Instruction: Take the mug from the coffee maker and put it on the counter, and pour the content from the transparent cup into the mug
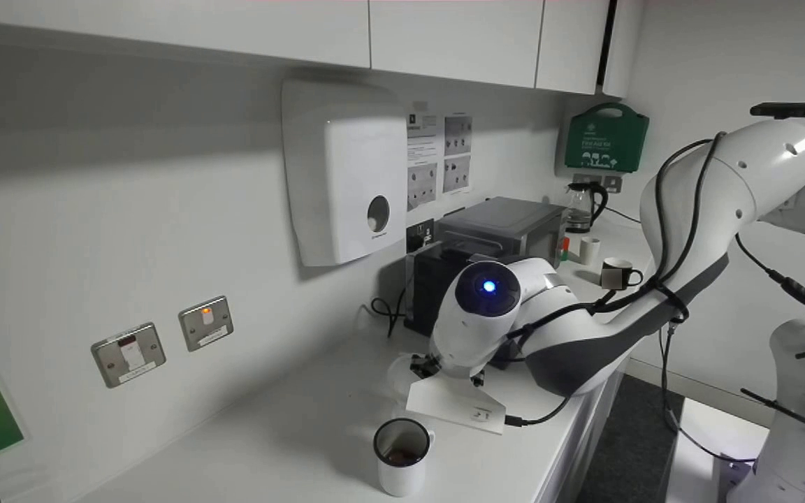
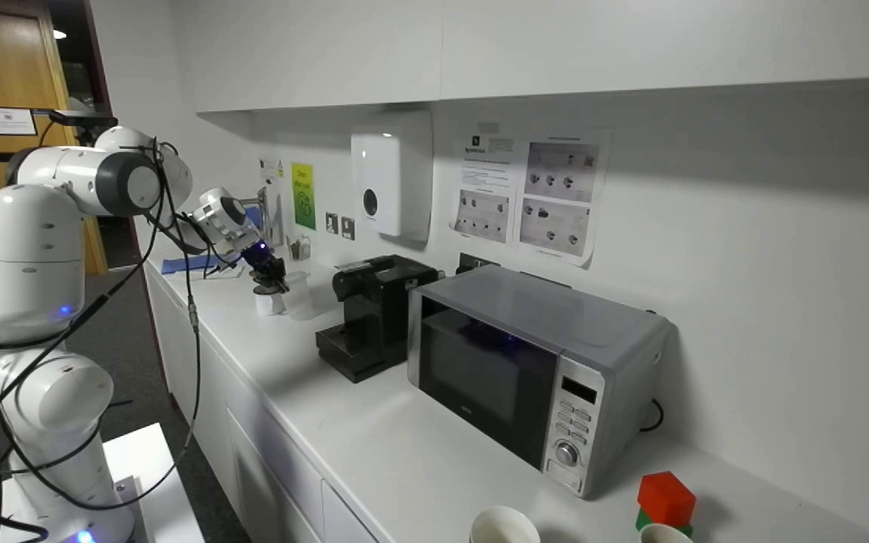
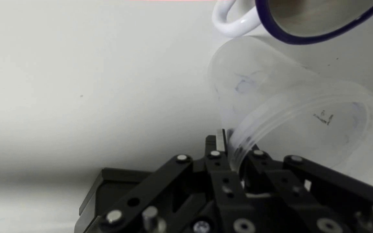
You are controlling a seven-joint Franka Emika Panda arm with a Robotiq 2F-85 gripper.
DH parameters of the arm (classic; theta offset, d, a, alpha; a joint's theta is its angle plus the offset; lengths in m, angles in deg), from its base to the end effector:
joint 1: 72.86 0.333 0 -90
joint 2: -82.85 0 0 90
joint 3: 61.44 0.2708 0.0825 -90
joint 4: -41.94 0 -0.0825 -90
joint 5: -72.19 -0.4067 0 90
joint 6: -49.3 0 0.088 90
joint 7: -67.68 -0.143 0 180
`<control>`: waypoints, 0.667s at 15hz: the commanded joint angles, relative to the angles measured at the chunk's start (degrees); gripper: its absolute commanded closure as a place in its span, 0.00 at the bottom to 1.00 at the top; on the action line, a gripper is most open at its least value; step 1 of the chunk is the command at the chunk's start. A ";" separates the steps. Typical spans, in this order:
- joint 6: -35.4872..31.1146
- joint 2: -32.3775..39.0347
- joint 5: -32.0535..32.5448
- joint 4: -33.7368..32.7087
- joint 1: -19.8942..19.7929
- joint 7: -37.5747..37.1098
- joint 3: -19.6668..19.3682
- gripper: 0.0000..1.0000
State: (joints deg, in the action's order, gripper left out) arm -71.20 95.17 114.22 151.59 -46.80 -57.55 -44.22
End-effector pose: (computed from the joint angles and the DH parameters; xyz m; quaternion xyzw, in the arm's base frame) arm 0.4907 0.3862 0.3091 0.8313 -0.4815 0.2762 0.0305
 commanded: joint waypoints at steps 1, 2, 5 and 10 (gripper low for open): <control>-3.69 -3.26 -3.22 3.23 -1.74 3.24 0.03 0.98; -4.35 -3.42 -3.84 3.38 -2.01 3.69 -0.07 0.98; -5.91 -3.92 -5.89 3.86 -2.67 5.32 -0.53 0.98; -8.18 -5.34 -10.12 5.25 -4.13 8.66 -1.54 0.98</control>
State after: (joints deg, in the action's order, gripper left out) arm -76.32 93.73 107.23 152.99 -49.33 -52.19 -45.28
